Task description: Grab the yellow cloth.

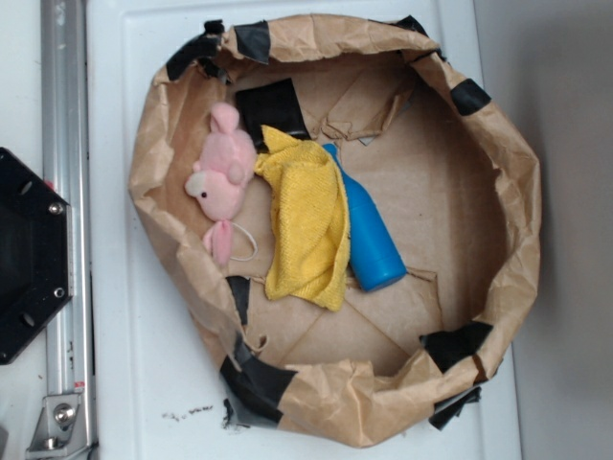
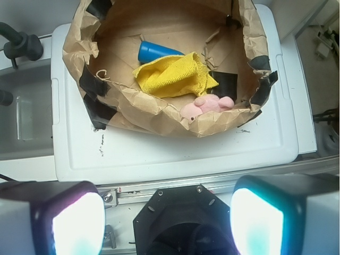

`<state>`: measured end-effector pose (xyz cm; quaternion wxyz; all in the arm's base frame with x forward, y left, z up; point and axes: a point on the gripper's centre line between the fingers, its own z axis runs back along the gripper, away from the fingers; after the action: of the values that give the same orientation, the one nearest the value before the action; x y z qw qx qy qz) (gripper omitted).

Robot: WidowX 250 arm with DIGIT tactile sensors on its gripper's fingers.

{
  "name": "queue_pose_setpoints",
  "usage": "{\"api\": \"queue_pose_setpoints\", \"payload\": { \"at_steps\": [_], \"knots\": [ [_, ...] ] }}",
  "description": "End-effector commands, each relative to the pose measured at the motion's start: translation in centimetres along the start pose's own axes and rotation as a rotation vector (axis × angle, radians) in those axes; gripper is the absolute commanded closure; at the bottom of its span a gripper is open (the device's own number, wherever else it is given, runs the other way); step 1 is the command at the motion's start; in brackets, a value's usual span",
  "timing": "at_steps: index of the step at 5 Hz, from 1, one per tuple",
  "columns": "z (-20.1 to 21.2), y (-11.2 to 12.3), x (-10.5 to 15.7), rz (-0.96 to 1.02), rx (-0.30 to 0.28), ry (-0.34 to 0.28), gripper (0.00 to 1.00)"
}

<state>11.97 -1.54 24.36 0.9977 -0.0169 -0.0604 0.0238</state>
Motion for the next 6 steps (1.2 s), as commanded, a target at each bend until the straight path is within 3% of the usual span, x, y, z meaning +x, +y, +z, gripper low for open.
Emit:
{"api": "queue_pose_setpoints", "payload": {
  "at_steps": [1, 2, 3, 4, 6],
  "knots": [
    [0.0, 0.0, 0.0, 0.0, 0.0, 0.0, 0.0],
    [-2.1, 0.4, 4.8, 0.103, -0.022, -0.018, 0.0],
    [-3.2, 2.7, 9.9, 0.092, 0.022, -0.099, 0.0],
    [-8.5, 3.9, 13.5, -0.067, 0.063, -0.105, 0.0],
    [-8.5, 3.9, 13.5, -0.067, 0.063, -0.105, 0.0]
  ]
}}
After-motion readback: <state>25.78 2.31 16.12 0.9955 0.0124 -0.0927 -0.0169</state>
